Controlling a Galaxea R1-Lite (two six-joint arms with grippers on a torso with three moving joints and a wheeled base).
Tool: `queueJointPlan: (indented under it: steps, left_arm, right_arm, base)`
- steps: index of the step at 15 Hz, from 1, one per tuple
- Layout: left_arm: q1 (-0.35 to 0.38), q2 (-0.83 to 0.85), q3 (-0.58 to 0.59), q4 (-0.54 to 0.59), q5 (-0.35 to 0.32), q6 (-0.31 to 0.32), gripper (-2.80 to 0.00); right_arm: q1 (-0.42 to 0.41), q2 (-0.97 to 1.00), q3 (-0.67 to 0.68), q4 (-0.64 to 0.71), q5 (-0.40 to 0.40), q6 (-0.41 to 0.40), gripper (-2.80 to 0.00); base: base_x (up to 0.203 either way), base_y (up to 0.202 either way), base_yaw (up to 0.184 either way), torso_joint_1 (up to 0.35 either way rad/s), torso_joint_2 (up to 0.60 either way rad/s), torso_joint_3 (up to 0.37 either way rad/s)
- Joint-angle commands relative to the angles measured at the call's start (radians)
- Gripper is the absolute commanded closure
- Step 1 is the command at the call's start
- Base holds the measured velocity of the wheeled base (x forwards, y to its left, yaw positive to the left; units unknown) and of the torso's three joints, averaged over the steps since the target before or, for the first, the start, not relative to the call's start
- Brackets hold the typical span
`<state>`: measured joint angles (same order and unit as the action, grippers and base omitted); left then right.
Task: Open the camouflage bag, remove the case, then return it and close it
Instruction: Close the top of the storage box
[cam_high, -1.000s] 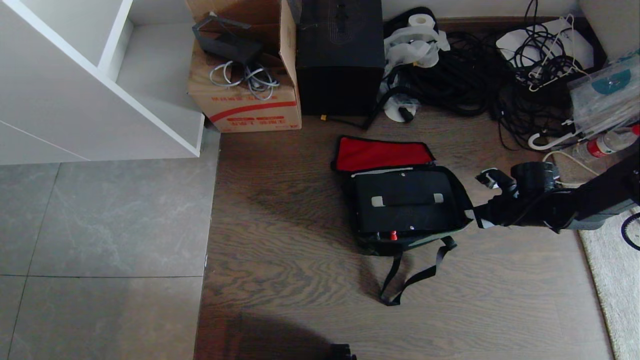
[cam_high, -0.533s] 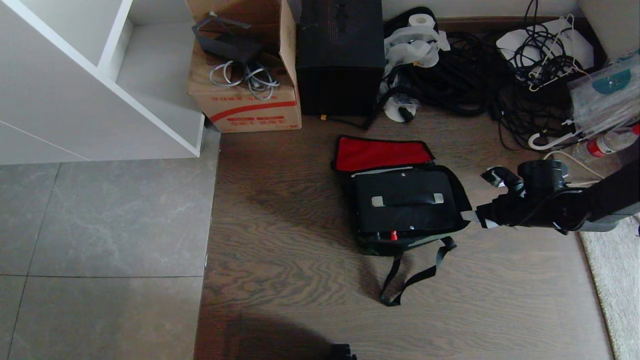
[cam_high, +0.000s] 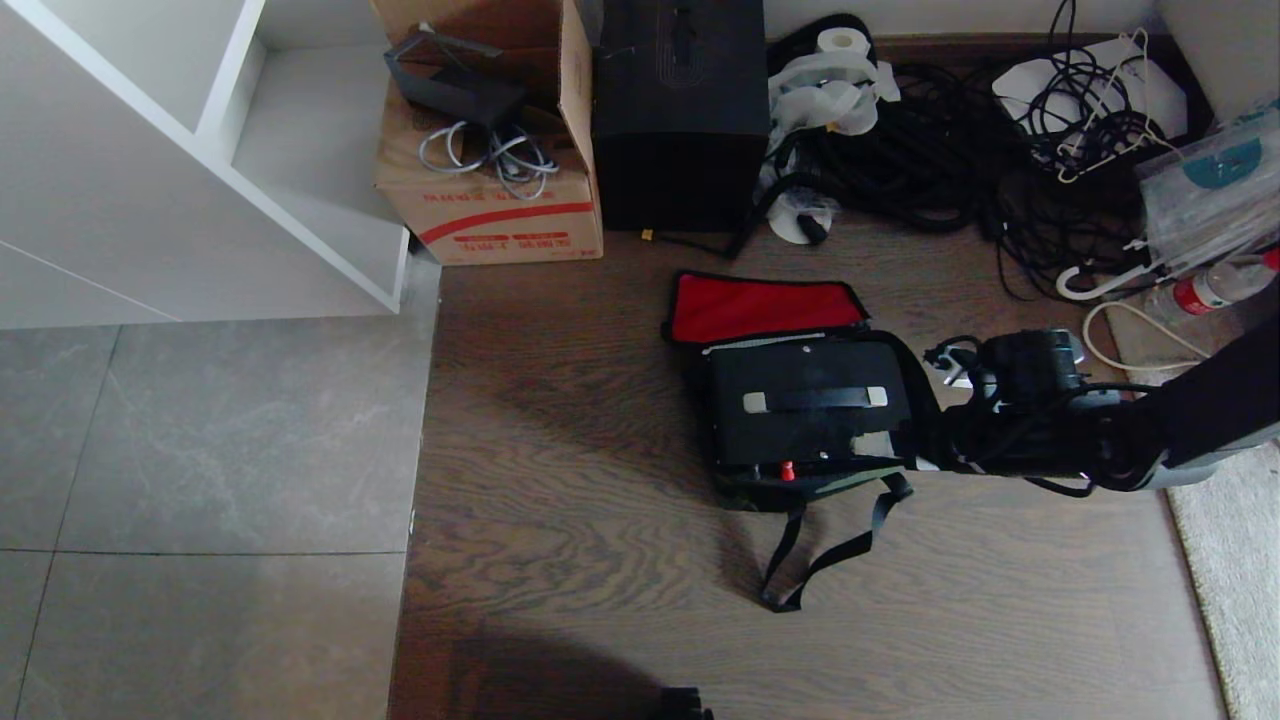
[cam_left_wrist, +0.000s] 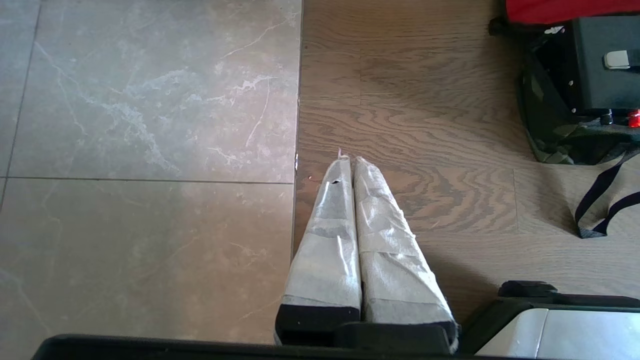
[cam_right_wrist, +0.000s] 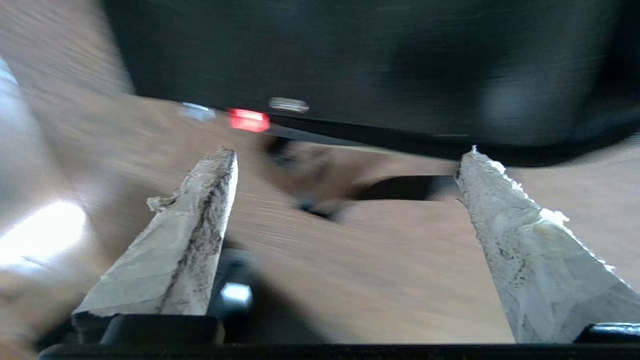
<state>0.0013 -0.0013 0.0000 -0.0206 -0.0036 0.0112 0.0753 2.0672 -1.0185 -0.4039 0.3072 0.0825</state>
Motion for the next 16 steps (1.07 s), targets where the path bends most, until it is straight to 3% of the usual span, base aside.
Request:
queueJointPlan:
  steps: [1, 4, 10, 14, 16]
  left_arm:
    - [0.000, 0.000, 0.011, -0.001, 0.001, 0.001, 0.00]
    - [0.000, 0.000, 0.010, -0.001, 0.001, 0.001, 0.00]
    - [0.000, 0.000, 0.010, -0.001, 0.001, 0.001, 0.00]
    - [0.000, 0.000, 0.011, -0.001, -0.001, 0.001, 0.00]
    - [0.000, 0.000, 0.011, -0.001, 0.001, 0.000, 0.00]
  right_arm:
    - [0.080, 0.014, 0.018, -0.031, -0.031, 0.111, -2.80]
    - [0.135, 0.050, 0.015, -0.038, -0.078, 0.171, -2.80]
    - [0.182, 0.133, -0.009, -0.146, -0.154, 0.170, -2.80]
    - [0.180, 0.167, -0.049, -0.176, -0.193, 0.146, -2.80]
    - [0.179, 0.163, -0.044, -0.169, -0.193, 0.080, -2.80]
  base:
    - [0.000, 0.000, 0.000, 0.000, 0.00, 0.000]
    - [0.000, 0.000, 0.000, 0.000, 0.00, 0.000]
    - [0.000, 0.000, 0.000, 0.000, 0.00, 0.000]
    - [0.000, 0.000, 0.000, 0.000, 0.00, 0.000]
    - [0.000, 0.000, 0.000, 0.000, 0.00, 0.000]
